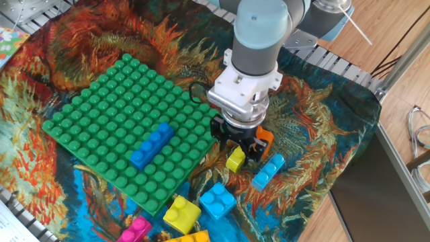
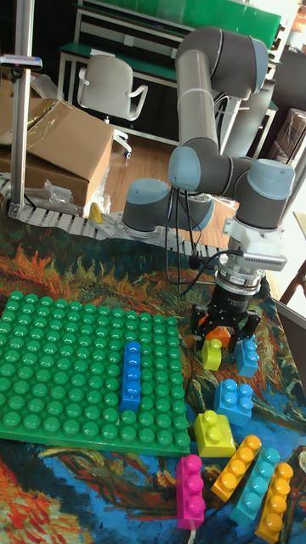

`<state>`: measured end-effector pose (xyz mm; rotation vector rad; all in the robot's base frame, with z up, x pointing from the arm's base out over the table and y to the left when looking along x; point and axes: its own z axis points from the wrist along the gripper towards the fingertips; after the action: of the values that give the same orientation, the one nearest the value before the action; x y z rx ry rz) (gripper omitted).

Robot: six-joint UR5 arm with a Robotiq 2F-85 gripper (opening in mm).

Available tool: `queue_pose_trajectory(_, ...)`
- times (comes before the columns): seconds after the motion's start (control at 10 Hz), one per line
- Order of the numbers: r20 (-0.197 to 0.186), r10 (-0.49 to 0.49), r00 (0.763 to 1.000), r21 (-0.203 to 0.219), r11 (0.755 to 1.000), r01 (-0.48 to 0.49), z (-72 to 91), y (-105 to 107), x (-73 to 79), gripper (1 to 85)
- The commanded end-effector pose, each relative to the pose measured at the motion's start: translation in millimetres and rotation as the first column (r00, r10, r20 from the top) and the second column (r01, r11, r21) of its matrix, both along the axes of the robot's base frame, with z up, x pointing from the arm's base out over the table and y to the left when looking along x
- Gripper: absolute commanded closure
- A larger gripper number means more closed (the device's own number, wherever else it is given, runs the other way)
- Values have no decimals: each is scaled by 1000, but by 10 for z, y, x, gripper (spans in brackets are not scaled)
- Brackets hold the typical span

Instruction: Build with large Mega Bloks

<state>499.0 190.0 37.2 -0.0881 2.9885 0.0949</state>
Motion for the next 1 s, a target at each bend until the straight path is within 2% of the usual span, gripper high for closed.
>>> queue_pose_trajectory(0.0,14,3,1000,4,1000,-3,-30,32,66,217)
queue_pose_trajectory(0.2,19,13,1000,4,1000,-13,-79,38,70,233)
queue_pose_trajectory(0.4,41,20,999,-7,1000,-20,-164,41,93,233)
queue_pose_trajectory(0.6,41,26,999,-3,1000,-26,-173,44,88,237)
queue_pose_trajectory(0.7,56,36,998,4,999,-37,-185,48,99,260)
queue_pose_trajectory(0.8,62,32,998,2,999,-32,-197,27,101,403)
queue_pose_trajectory(0.9,62,26,998,20,999,-27,-193,70,101,457)
